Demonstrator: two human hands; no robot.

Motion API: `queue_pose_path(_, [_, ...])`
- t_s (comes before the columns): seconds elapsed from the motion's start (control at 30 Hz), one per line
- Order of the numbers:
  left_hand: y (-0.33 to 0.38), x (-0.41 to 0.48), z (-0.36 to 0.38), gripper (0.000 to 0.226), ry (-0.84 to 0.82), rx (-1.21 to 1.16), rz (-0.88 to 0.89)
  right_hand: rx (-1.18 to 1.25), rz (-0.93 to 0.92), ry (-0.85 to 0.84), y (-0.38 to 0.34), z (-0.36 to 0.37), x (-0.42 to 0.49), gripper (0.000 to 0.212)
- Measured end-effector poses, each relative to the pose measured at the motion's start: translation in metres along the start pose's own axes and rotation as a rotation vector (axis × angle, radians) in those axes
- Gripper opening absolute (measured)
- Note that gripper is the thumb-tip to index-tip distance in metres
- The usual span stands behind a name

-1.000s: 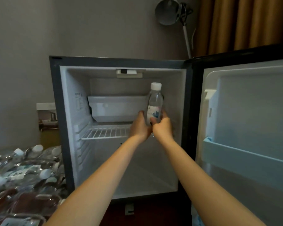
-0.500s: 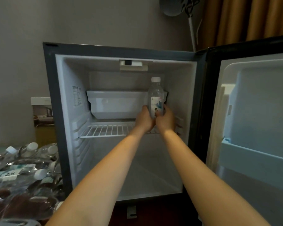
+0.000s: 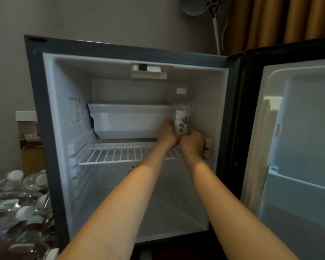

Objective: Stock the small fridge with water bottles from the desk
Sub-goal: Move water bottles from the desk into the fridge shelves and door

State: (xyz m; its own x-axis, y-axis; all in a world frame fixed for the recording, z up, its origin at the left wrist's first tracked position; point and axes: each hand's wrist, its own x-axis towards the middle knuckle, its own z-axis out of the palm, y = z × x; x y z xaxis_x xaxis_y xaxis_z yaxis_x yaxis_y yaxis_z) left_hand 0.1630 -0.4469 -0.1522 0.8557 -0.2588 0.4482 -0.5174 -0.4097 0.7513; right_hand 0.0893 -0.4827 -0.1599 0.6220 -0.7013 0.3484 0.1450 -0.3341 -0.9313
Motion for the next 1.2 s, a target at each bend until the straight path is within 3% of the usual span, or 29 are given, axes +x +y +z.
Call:
queue_pose_path(0.67, [0.016, -0.017, -0.012, 0.066, -0.028, -0.243, -0.17, 0.006, 0.091, -0.069, -0.012, -0.021, -0.013, 0.037])
queue_pose_path(0.87, [0.01, -0.055, -0.073, 0.029, 0.179, -0.297, -0.125, 0.139, 0.105, -0.045, -0.022, -0.018, -0.042, 0.039])
queue_pose_path(1.07, [-0.008, -0.136, -0.134, 0.015, 0.267, -0.361, -0.023, 0.287, -0.056, -0.289, -0.022, 0.011, -0.111, 0.027])
queue_pose_path(1.2, [-0.039, -0.199, -0.183, 0.02, 0.345, -0.307, -0.049, 0.361, -0.082, -0.531, -0.011, 0.022, -0.163, 0.038])
